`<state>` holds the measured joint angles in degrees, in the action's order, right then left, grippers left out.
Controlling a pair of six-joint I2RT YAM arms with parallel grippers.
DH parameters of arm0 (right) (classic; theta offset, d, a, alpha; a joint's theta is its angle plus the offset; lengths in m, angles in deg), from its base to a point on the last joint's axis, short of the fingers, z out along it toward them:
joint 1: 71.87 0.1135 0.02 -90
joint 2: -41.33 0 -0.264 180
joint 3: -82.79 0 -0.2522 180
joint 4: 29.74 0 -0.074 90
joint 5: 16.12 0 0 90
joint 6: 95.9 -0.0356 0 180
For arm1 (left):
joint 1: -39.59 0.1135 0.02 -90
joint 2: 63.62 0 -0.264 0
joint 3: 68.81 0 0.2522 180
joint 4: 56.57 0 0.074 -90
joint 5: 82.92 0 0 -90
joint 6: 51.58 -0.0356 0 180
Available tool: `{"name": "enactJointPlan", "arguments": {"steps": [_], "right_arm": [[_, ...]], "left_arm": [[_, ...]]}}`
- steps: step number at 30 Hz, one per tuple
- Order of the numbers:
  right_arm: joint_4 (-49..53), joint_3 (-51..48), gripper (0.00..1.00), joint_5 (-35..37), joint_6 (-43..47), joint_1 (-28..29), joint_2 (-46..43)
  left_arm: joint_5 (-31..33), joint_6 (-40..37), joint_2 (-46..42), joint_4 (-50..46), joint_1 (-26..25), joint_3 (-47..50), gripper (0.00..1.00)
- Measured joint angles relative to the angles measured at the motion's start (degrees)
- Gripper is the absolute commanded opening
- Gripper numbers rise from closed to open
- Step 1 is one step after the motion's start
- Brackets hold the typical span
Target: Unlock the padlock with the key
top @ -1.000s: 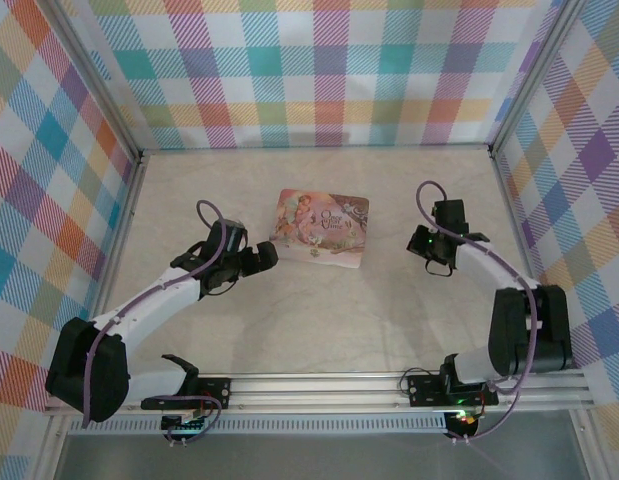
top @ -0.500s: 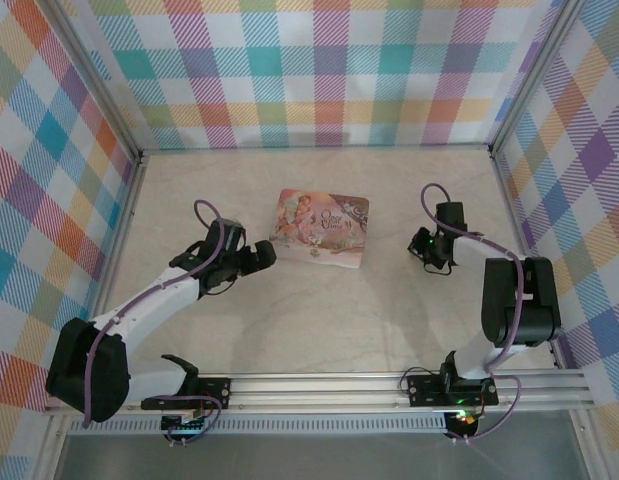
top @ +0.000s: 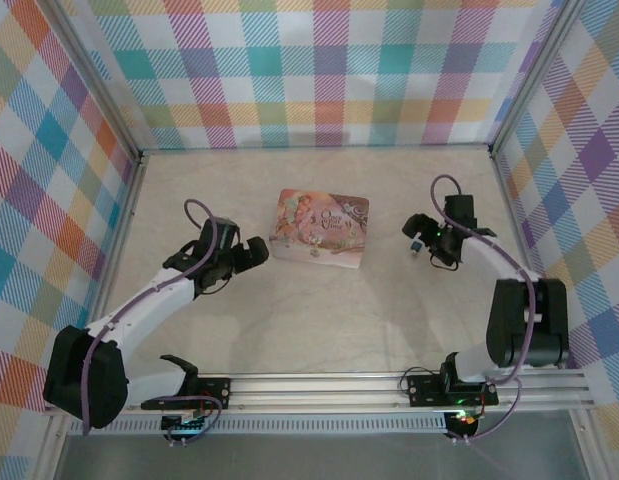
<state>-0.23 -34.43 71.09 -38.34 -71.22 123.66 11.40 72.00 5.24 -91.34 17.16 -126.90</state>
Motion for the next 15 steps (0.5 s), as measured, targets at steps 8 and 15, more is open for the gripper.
{"name": "enactJointPlan", "arguments": {"steps": [8,15], "right_arm": [[-2.5,-2.1,1.0,14.9,5.9,0.5,-9.6],[-21.7,-16.9,1.0,24.7,20.7,3.6,-13.2]], "left_arm": [[19.3,-6.4,-1.1,3.0,3.1,-3.1,1.0],[29.6,-19.6,2.4,22.2,9.8,8.2,1.0]]}}
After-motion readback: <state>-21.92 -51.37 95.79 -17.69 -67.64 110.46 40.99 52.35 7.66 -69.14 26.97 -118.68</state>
